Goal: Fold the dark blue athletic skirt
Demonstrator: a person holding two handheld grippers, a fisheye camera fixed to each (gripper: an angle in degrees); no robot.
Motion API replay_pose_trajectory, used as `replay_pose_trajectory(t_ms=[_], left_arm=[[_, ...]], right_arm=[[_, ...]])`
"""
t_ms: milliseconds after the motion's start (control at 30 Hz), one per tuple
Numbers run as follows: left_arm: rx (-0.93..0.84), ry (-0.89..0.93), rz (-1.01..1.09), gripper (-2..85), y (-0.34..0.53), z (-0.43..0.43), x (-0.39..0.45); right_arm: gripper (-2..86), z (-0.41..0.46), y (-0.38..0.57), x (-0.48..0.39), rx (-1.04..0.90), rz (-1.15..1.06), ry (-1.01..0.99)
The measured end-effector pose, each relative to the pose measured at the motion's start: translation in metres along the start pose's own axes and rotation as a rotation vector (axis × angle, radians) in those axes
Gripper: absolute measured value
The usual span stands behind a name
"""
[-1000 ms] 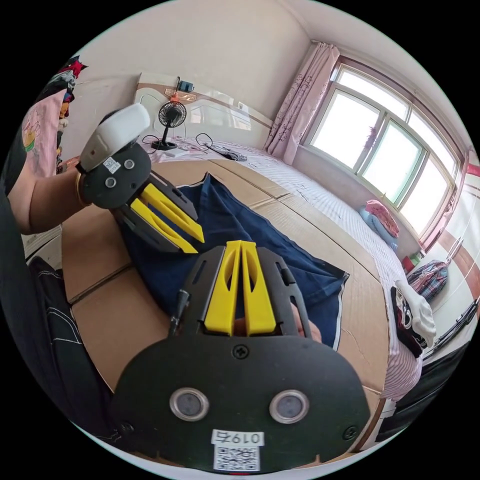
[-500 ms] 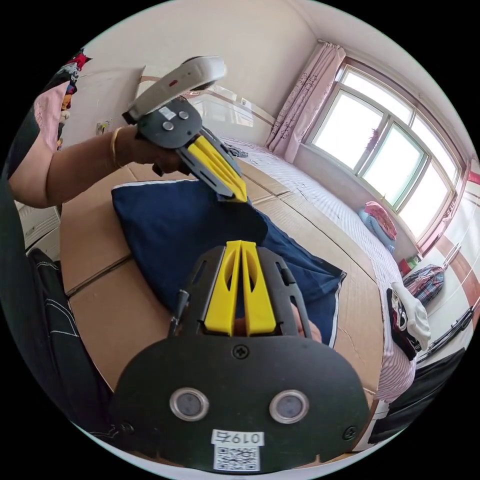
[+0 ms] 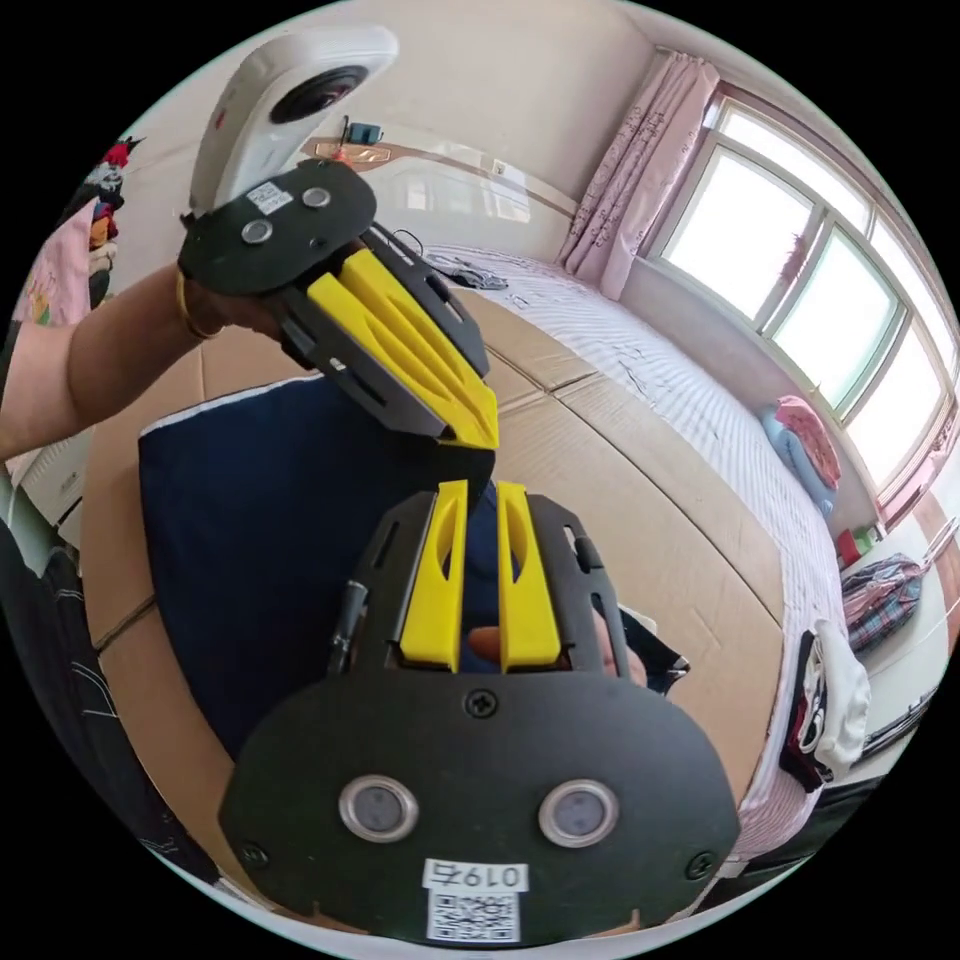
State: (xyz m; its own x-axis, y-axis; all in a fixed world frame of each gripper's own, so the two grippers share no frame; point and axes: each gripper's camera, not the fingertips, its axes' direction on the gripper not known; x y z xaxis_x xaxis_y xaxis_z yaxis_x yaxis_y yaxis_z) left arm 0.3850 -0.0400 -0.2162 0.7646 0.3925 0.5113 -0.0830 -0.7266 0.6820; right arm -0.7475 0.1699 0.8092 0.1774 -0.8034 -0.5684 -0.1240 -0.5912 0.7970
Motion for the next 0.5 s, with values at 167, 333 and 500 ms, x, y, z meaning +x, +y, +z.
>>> replay_pose_trajectory(t_ms=[167,333,500], left_arm=[[-0.002,-0.006,-0.044,0.7,0.019,0.017,-0.038],[-0.003,0.049,-0.185,0.8,0.062,0.021,-0.088],[-0.049,0.084,-0.34,1.2,0.134,0.02,-0.136]], right_arm=[[-0.6,0.034,0.001,0.033,-0.069,0.104,-0.035],[-0.6,0.06,0.009,0.049,-0.131,0.145,-0.032],[-0.6,0.075,0.007,0.065,-0.175,0.151,-0.044]])
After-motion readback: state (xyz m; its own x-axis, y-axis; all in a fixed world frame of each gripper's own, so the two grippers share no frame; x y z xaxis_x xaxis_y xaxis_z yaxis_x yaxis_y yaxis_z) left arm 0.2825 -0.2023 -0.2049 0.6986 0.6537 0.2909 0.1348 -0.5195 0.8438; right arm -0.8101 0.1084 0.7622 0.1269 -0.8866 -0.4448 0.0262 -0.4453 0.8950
